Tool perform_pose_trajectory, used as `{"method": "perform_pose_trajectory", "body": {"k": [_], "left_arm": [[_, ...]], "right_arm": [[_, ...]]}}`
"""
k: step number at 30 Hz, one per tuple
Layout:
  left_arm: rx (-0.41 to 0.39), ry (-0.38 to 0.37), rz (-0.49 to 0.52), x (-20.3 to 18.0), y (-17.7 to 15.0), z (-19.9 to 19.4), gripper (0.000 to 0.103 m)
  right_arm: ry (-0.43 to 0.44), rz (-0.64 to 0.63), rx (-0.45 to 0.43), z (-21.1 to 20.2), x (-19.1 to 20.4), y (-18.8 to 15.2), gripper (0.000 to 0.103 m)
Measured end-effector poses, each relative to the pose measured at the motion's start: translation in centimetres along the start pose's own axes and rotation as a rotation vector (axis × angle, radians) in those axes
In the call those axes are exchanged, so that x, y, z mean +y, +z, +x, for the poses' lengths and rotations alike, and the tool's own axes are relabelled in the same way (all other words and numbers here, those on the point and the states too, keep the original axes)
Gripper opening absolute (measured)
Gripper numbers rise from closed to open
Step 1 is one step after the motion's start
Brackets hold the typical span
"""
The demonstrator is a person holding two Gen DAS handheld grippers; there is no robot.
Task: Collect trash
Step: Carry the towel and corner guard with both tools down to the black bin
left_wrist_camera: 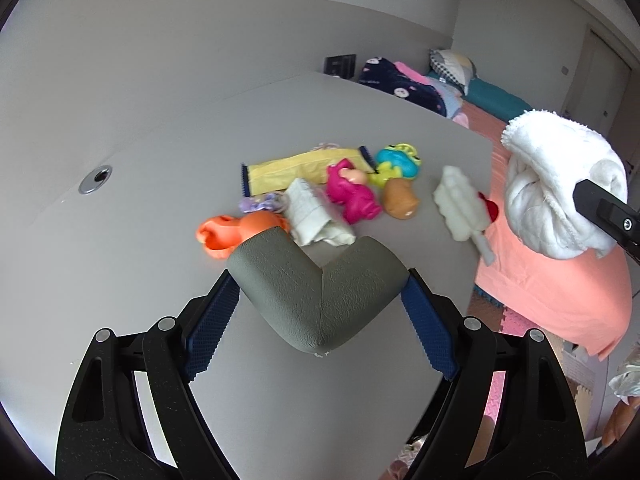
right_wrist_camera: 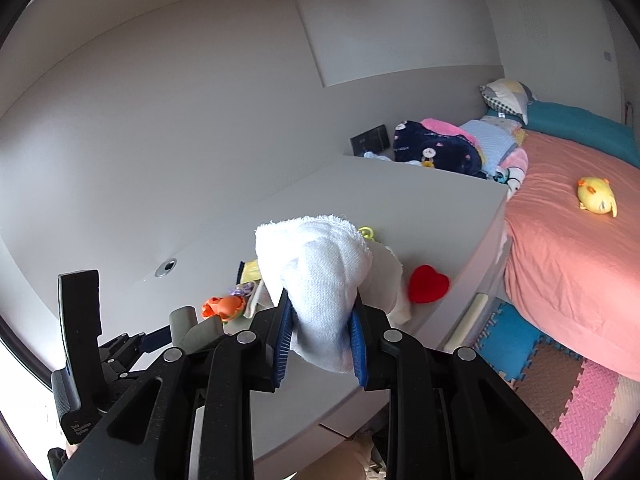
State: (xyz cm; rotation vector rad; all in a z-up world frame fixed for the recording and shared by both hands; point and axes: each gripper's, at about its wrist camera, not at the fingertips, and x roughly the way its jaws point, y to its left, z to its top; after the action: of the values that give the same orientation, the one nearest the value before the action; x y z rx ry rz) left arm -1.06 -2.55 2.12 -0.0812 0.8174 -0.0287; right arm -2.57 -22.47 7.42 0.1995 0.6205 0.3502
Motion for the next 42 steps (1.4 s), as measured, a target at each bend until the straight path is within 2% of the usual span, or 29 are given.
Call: {"method": "perform_pose_trajectory", "body": {"k": [13, 26, 42], "left_arm": [[-0.002, -0.105, 0.109, -6.6, 0.6, 0.2, 0.08], [0.035, -0.219, 0.23, -13.8, 0.2, 1.5, 0.08], [0.114, -0.264, 0.357, -19.5, -0.4, 4.7, 0.08]], "right_arm": [[-0.113, 0.083, -0.028, -3.1, -6.2, -1.2, 0.027], [-0.24, 0.176, -0.01, -5.0, -12.1, -3.0, 0.028], [-0.334, 0.259, 0.07, -3.8, -17.6, -4.2, 0.028]]}}
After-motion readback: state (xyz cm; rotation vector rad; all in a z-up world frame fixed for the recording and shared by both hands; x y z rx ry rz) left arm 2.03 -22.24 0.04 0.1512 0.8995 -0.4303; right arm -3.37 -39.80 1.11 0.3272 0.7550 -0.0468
